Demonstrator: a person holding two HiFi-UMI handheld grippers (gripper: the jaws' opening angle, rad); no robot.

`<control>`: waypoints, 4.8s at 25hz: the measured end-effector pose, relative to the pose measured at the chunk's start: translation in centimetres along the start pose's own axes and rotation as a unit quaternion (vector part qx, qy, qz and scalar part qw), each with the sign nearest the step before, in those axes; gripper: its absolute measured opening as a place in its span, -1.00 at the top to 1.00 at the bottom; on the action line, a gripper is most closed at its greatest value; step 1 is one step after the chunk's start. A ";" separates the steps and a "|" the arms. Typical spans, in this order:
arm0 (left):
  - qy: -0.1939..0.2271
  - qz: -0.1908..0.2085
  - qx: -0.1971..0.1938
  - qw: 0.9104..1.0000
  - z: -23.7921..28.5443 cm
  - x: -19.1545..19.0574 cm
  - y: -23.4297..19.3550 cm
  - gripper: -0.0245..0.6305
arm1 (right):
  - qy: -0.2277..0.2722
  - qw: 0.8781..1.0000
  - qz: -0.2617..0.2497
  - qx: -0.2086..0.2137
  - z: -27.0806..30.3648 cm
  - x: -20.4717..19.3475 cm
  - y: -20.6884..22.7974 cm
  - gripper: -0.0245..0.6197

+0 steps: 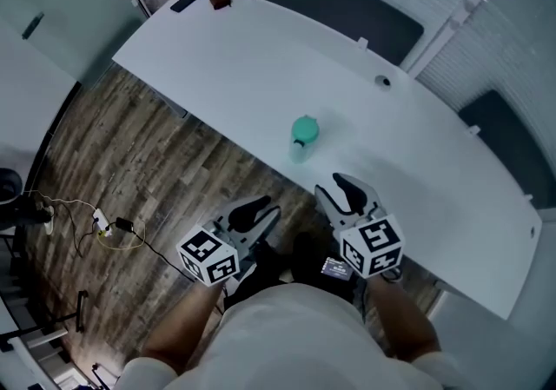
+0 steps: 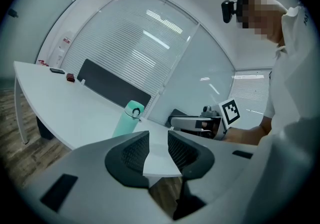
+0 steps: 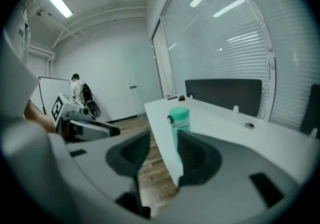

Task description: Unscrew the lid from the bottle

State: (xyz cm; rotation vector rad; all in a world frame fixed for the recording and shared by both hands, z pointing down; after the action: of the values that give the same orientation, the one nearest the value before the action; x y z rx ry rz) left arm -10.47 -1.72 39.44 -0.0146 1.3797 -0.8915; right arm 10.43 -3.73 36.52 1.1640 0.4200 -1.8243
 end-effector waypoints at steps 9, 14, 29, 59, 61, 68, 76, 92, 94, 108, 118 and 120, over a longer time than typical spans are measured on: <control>-0.019 0.059 0.021 0.998 3.7 1.6 -3.4 0.54 | 0.001 1.000 -0.010 -0.003 2.5 1.7 1.3 0.41; -0.032 0.081 0.029 0.996 5.5 1.8 -5.0 0.47 | 0.004 1.000 -0.011 -0.005 3.9 2.3 1.6 0.41; -0.047 0.129 0.059 0.989 10.1 1.6 -7.4 0.15 | 0.008 0.999 -0.024 -0.028 7.1 3.8 2.5 0.23; -0.087 0.180 0.079 0.977 17.1 1.6 -9.9 -0.02 | -0.050 0.997 -0.050 -0.025 12.9 5.3 4.0 -0.10; -0.095 0.191 0.058 0.975 17.1 1.8 -10.2 -0.01 | -0.058 0.996 -0.069 -0.006 13.0 5.5 4.3 -0.10; -0.116 0.213 0.022 0.970 16.9 1.9 -10.6 0.02 | -0.067 0.994 -0.083 0.009 12.9 5.4 4.5 -0.11; -0.092 0.197 0.076 0.973 17.1 1.5 -9.9 0.02 | -0.065 0.994 -0.056 -0.072 13.3 5.0 3.6 -0.12; -0.111 0.222 0.023 0.968 17.1 1.5 -10.4 0.04 | -0.072 0.991 -0.113 -0.028 13.1 4.7 4.8 -0.06; -0.121 0.234 -0.006 0.965 16.9 1.7 -10.7 0.05 | -0.079 0.988 -0.134 -0.003 13.0 4.7 4.7 -0.06; -0.103 0.261 0.057 0.958 16.2 1.2 -10.2 0.04 | -0.089 0.990 -0.109 -0.002 13.3 4.8 4.5 -0.06; -0.079 0.216 0.168 0.958 17.2 -0.6 -9.5 0.04 | -0.063 0.994 -0.064 -0.061 13.5 4.4 3.8 -0.06; -0.084 0.220 0.150 0.960 17.1 -0.4 -9.8 0.04 | -0.061 0.994 -0.070 -0.055 13.5 4.4 3.9 -0.06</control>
State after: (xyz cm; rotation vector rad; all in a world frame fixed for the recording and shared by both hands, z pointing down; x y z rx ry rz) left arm -1.27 -16.38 48.84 0.4248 1.0214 -0.6941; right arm 5.69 -17.17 40.16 0.9627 0.5349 -1.9562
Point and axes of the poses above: the fingertips, and each gripper's own axes: z forward along the fingers, y to its right, x out of its top, the point moved 8 cm from there along -z, backward along the fingers, and after that the axes turned 4 degrees about -y, right-handed, at the moved point
